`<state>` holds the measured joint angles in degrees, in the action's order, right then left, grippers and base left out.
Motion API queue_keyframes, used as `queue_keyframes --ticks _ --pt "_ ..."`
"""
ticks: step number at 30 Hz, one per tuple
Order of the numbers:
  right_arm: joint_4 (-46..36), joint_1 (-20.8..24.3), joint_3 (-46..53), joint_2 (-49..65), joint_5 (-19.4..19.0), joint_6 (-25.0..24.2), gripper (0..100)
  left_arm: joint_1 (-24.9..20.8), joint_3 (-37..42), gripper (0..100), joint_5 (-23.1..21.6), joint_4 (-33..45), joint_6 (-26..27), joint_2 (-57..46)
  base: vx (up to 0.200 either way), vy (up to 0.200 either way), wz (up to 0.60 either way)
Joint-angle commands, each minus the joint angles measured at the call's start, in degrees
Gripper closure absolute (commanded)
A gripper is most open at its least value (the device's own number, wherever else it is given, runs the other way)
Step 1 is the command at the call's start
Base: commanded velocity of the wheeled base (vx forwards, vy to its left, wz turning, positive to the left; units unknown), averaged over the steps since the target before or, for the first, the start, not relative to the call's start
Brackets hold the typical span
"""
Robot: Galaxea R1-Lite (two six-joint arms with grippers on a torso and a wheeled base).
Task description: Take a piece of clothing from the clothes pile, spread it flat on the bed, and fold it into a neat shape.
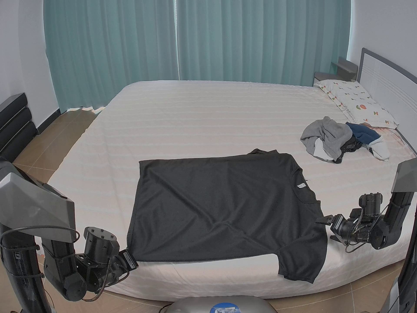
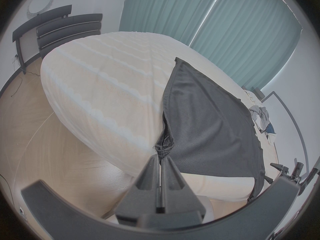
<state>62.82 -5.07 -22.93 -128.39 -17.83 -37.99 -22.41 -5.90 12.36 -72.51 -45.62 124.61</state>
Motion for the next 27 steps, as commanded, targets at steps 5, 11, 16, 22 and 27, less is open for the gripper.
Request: queue_keyframes --ticks 5,11,16,22,27 --pt "-2.26 -1.70 -4.76 -1.51 -3.35 0.11 0 0.43 -0.52 100 -0.41 -0.35 -0.17 0.46 0.000 0.000 0.00" --pt "-4.90 -1.52 -9.06 -3.01 -3.35 0.19 100 0.52 -1.04 100 -0.41 -1.32 -1.67 1.16 0.000 0.000 0.00" --pt "-6.22 -1.87 -13.19 -2.57 -3.26 -0.07 100 1.22 -2.27 100 -0.41 -1.58 -1.93 1.07 0.000 0.000 0.00" --pt "-6.83 -1.78 -16.36 -2.92 -3.35 -0.33 100 1.84 -4.30 100 -0.23 -1.58 -5.54 0.90 0.000 0.000 0.00" --pt "-7.10 -1.43 -17.32 -3.18 -3.35 -0.42 100 2.81 -5.17 100 -0.23 -1.58 -6.33 0.98 0.000 0.000 0.00"
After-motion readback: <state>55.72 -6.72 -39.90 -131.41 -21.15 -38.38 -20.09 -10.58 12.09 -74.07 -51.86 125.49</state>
